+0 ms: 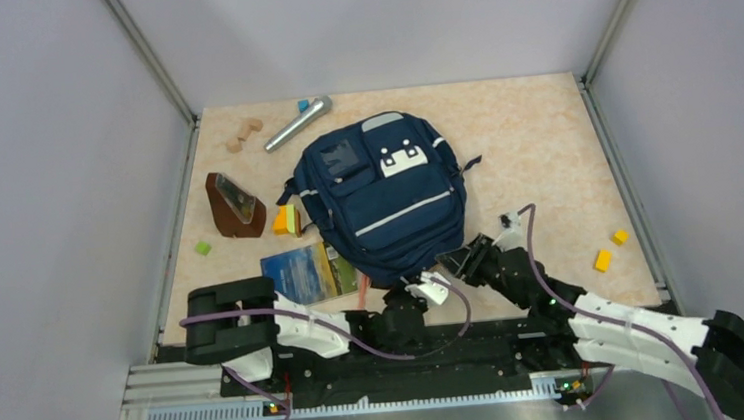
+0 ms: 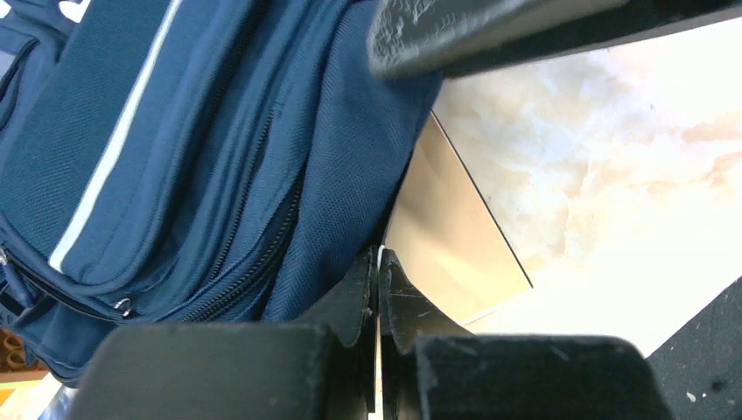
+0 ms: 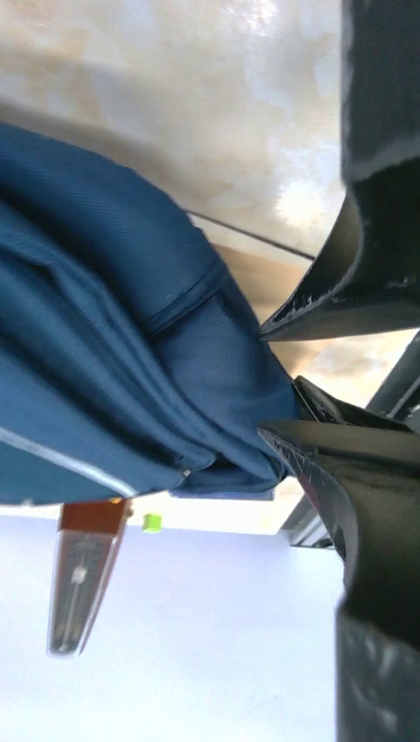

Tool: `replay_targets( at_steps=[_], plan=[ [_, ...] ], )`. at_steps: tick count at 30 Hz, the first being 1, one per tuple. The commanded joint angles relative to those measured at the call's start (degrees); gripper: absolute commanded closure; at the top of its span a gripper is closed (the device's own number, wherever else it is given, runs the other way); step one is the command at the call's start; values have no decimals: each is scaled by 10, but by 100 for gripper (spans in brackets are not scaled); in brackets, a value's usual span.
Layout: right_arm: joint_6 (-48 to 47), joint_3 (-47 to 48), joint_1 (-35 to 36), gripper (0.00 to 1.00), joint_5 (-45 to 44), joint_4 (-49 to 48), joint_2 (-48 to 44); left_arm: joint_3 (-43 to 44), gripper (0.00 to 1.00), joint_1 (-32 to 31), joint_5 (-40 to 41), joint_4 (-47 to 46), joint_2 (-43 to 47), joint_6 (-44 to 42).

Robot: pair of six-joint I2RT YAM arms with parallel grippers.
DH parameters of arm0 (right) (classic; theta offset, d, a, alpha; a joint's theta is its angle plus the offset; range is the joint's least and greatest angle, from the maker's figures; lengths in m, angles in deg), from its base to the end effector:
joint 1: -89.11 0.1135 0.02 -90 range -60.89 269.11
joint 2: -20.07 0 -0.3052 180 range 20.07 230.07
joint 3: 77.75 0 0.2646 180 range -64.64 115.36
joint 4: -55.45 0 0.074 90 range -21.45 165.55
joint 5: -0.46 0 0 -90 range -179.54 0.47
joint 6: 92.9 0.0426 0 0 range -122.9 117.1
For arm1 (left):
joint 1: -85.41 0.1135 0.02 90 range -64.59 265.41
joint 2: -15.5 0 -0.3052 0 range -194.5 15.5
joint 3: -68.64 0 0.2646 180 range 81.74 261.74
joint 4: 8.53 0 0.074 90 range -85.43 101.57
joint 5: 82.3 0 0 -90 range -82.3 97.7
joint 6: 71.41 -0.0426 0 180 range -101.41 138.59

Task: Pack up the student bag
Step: Pick up the book from the center of the board.

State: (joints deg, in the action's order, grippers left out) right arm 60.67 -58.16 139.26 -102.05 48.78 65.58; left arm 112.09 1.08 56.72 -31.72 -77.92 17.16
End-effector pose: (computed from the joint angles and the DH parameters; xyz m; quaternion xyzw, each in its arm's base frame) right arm 0.1053 0.1117 0.1775 0.1573 0.7976 0.4333 0.3890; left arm 0.0616 -0.2948 0.1696 0.3680 0.7158 -0.0509 0.5913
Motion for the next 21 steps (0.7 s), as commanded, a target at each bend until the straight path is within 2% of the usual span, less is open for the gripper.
replay_targets(
  at_steps=[1,4,7,13,21],
  plan=[
    [-42,42,-6,51,-66,105,-105,37,100,26,3,41,84,45],
    [-50,39,-27,30,-61,153,-156,40,100,33,-12,61,127,54],
    [-54,34,-55,21,-38,179,-177,43,100,42,-41,94,175,66],
    [-34,-6,-76,17,17,131,-178,40,100,52,-96,130,250,89],
    [-15,-17,-76,17,32,153,-192,30,100,55,-119,153,299,103]
  ],
)
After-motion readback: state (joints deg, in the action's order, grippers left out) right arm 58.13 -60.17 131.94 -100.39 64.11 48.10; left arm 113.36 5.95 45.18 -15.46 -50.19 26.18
